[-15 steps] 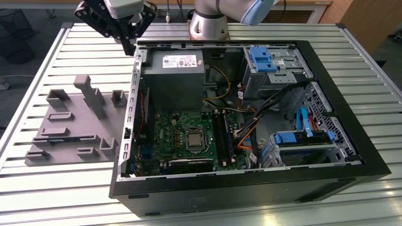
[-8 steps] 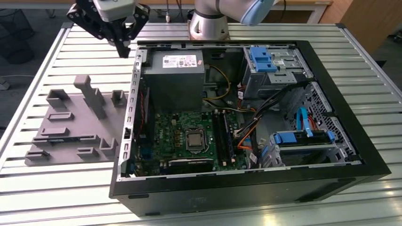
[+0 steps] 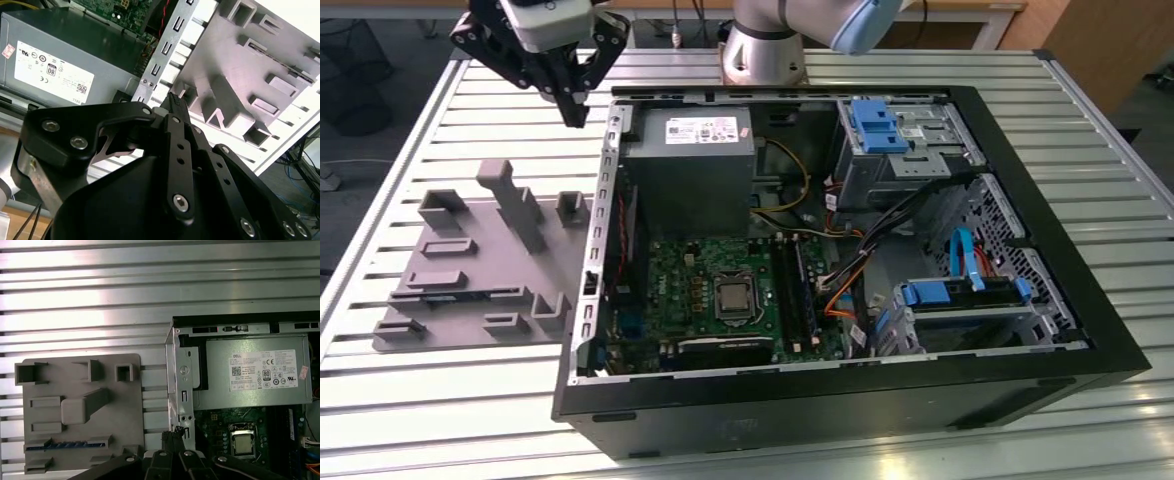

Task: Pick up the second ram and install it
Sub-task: 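Reach for the second ram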

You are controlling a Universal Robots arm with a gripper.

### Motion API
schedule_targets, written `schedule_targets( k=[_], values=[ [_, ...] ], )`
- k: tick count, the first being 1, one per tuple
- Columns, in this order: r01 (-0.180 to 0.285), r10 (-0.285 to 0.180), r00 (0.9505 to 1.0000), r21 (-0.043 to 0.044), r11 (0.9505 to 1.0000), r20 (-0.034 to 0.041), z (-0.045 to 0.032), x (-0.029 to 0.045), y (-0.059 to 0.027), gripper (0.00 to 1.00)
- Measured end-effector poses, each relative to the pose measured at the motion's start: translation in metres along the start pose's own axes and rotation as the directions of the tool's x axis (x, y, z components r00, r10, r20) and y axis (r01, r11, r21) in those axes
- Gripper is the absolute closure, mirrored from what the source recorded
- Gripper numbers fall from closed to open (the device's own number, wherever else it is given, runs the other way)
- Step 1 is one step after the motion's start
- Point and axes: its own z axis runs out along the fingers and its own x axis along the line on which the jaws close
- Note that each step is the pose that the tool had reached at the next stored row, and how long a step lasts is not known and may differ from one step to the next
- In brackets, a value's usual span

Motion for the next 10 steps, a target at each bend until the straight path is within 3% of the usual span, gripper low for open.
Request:
schedule_targets(
  k=[10],
  values=[
    [0.000, 0.000, 1.0000, 0.0000, 1.0000, 0.0000, -0.0001, 0.0025, -0.0002, 0.89]
  ],
)
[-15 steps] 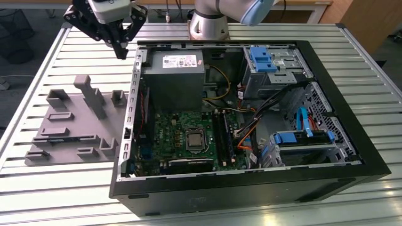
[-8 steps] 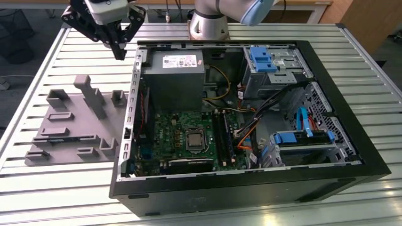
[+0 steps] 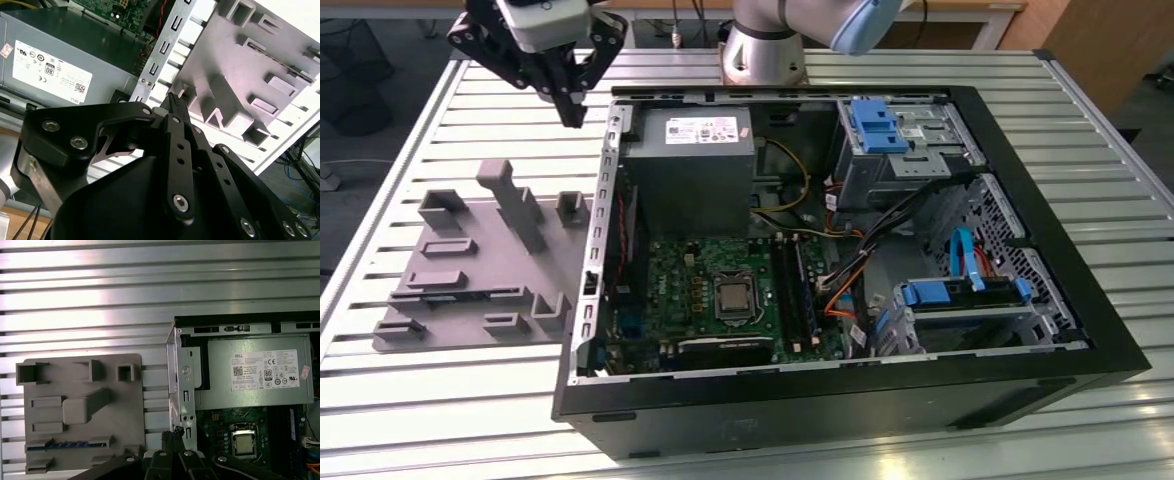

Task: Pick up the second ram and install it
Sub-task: 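Reach for the second ram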

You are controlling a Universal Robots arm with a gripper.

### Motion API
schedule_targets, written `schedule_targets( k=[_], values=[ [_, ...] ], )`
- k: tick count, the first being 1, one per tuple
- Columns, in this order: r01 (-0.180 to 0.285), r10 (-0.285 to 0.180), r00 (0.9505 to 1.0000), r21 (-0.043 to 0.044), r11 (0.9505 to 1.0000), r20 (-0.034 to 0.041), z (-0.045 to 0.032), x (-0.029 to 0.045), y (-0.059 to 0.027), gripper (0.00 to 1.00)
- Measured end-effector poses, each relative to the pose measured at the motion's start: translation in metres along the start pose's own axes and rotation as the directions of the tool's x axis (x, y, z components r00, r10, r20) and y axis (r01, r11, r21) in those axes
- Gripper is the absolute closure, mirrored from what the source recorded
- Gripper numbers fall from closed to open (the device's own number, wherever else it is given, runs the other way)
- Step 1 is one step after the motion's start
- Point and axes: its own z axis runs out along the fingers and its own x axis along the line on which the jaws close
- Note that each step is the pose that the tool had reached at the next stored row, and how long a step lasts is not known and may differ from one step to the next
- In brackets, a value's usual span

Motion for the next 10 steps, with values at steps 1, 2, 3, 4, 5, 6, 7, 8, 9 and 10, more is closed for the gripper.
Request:
schedule_targets(
  k=[1, 2, 3, 4, 5, 6, 7, 8, 9, 10],
  values=[
    [0.000, 0.000, 1.0000, 0.0000, 1.0000, 0.0000, 0.0000, 0.0013, -0.0001, 0.89],
    [0.000, 0.000, 1.0000, 0.0000, 1.0000, 0.0001, 0.0000, 0.0029, -0.0002, 0.89],
    [0.000, 0.000, 1.0000, -0.0001, 1.0000, 0.0001, -0.0001, 0.0042, -0.0003, 0.89],
    [0.000, 0.000, 1.0000, 0.0000, 1.0000, 0.0001, -0.0001, 0.0053, -0.0004, 0.89],
    [0.000, 0.000, 1.0000, 0.0000, 1.0000, 0.0000, -0.0001, 0.0064, -0.0005, 0.89],
    [0.000, 0.000, 1.0000, -0.0001, 1.0000, 0.0000, -0.0001, 0.0075, -0.0006, 0.89],
    [0.000, 0.000, 1.0000, 0.0000, 1.0000, 0.0001, -0.0001, 0.0087, -0.0007, 0.89],
    [0.000, 0.000, 1.0000, 0.0000, 1.0000, 0.0000, -0.0002, 0.0098, -0.0007, 0.89],
    [0.000, 0.000, 1.0000, 0.0000, 1.0000, 0.0000, -0.0002, 0.0110, -0.0008, 0.89],
    [0.000, 0.000, 1.0000, 0.0000, 1.0000, 0.0000, -0.0002, 0.0122, -0.0009, 0.89]
  ],
)
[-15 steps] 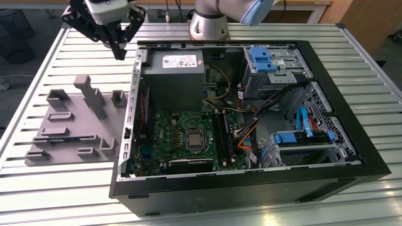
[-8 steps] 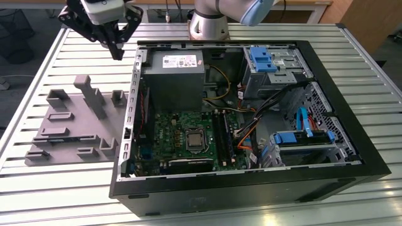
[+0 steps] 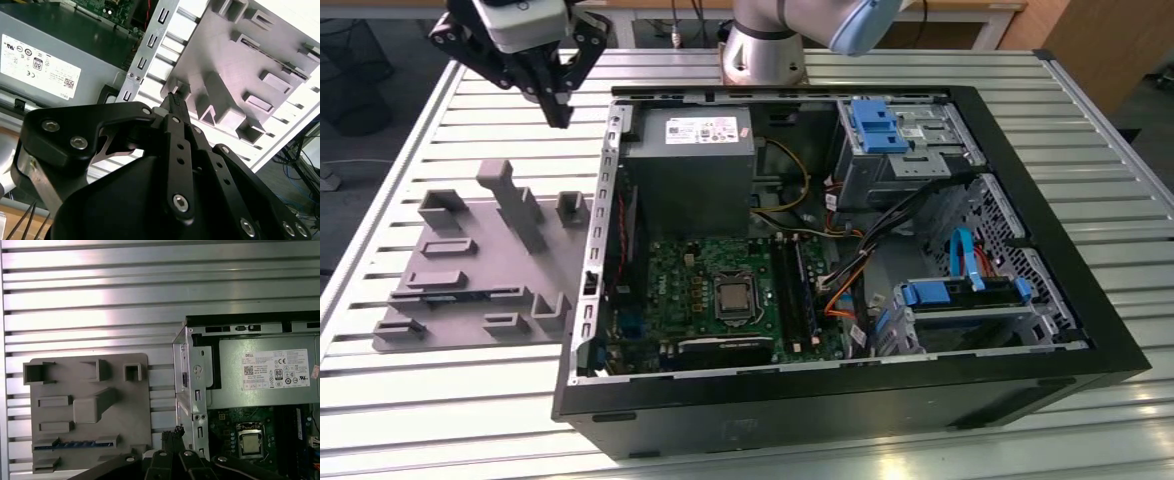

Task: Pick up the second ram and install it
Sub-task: 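Reach for the second ram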

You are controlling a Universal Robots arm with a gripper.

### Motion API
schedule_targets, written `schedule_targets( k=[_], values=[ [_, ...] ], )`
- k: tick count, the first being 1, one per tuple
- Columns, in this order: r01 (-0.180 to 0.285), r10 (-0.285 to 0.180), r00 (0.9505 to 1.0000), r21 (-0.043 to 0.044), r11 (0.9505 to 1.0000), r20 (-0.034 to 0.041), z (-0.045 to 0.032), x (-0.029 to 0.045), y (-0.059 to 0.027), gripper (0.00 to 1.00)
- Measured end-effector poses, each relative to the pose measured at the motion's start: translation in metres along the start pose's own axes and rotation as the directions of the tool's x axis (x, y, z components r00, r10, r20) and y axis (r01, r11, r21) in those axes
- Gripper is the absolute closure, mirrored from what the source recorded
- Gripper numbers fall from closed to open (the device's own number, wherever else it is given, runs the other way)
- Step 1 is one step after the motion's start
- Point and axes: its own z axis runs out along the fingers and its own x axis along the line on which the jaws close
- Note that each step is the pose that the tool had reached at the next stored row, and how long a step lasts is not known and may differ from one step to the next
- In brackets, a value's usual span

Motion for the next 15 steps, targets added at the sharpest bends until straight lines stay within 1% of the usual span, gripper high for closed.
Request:
schedule_targets(
  k=[12, 15],
  values=[
    [0.000, 0.000, 1.0000, 0.0000, 1.0000, 0.0000, 0.0000, 0.0127, -0.0010, 0.89],
    [0.000, 0.000, 1.0000, 0.0000, 1.0000, 0.0000, 0.0000, 0.0142, -0.0012, 0.89]
  ],
)
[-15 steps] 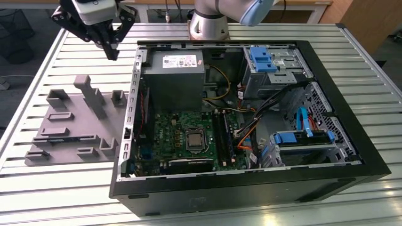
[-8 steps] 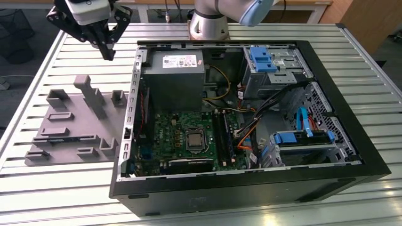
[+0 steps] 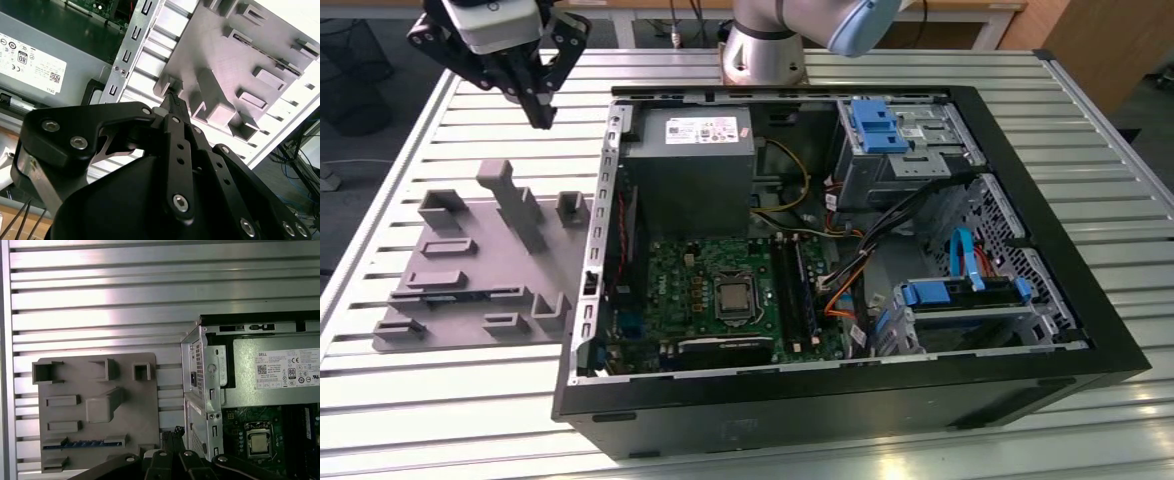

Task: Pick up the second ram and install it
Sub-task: 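Reach for the second ram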

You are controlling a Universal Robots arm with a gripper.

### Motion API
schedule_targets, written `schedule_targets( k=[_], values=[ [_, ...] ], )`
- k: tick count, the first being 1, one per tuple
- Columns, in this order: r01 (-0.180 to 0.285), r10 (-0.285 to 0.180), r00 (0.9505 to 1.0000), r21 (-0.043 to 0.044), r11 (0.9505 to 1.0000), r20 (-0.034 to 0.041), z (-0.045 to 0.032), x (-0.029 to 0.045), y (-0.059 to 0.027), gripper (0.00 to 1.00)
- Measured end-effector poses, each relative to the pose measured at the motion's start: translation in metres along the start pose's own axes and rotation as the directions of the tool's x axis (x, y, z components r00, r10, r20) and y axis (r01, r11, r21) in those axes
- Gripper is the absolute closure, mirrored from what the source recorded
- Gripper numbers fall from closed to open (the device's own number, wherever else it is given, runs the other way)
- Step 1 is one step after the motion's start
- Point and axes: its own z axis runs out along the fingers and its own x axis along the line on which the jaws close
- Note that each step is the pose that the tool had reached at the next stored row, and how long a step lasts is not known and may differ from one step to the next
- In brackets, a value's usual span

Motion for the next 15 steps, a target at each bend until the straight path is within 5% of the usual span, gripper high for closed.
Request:
schedule_targets(
  k=[15],
  values=[
    [0.000, 0.000, 1.0000, 0.0001, 1.0000, 0.0000, -0.0002, 0.0059, -0.0005, 0.89]
  ],
)
